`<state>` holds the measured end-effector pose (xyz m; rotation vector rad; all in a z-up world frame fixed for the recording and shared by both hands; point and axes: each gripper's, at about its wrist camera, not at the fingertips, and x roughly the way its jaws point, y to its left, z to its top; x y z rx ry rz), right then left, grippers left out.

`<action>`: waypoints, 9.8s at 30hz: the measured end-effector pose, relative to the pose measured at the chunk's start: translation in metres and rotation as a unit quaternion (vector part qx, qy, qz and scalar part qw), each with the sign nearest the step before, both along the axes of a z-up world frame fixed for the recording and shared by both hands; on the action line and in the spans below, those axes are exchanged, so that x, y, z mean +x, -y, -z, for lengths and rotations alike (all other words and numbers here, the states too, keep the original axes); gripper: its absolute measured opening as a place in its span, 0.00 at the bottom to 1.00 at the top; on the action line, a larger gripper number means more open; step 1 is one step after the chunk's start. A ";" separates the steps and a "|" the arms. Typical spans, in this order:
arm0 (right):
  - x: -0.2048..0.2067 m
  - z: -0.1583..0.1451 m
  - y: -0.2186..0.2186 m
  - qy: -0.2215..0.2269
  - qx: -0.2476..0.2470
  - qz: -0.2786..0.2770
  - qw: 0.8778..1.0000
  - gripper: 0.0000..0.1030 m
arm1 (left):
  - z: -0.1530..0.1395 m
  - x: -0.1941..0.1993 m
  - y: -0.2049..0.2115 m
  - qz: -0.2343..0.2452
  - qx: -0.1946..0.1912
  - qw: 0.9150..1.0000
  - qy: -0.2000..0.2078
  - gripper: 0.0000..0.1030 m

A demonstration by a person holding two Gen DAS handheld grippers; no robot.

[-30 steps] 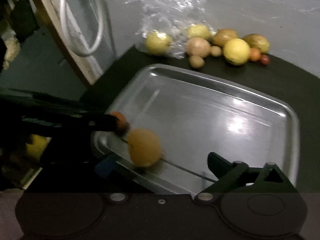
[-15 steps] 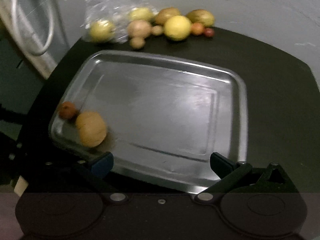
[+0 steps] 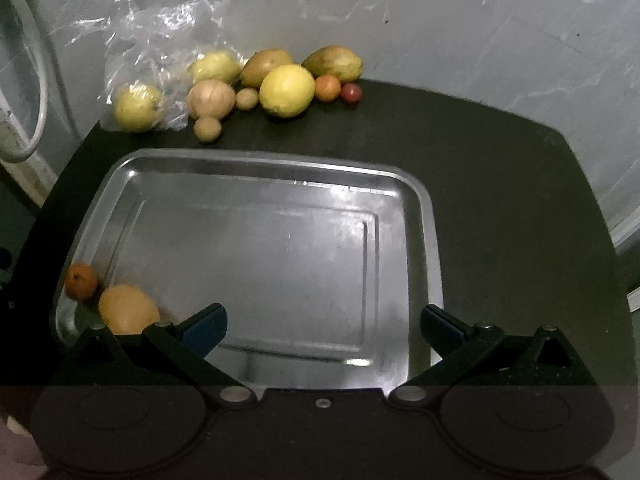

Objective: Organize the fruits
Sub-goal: 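Move both grippers back toward the remaining fruits, then grasp the lemon with the right gripper while the left gripper grasps a small brown fruit, then place the lemon in the tray with the right gripper while the left places its fruit, then move both grippers back toward the fruits beside the bag, then grasp a small tan fruit with the right gripper while the left grasps a spotted brown fruit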

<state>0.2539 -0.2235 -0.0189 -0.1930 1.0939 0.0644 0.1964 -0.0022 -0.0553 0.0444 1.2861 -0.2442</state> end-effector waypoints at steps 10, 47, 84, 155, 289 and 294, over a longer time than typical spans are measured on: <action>0.003 -0.013 -0.010 0.063 -0.027 -0.007 0.998 0.99 | -0.004 0.027 -0.015 -0.021 -0.002 1.000 0.012 0.99; 0.204 0.017 0.006 -0.017 0.169 0.002 0.985 0.99 | 0.014 0.159 0.032 -0.055 -0.077 0.992 0.088 0.99; 0.215 0.048 0.002 -0.025 0.232 0.047 0.971 0.55 | 0.048 0.183 0.068 -0.069 -0.091 0.984 0.136 0.57; 0.044 0.034 0.010 -0.032 0.235 0.025 0.971 0.55 | 0.011 0.098 0.021 -0.052 -0.126 0.981 0.137 0.31; 0.136 0.006 0.003 0.121 0.018 -0.230 0.965 0.91 | -0.006 0.171 0.030 -0.118 -0.174 0.968 0.139 0.99; 0.161 0.013 0.004 0.112 0.023 -0.251 0.961 0.83 | 0.002 0.184 0.033 -0.141 -0.190 0.964 0.124 0.99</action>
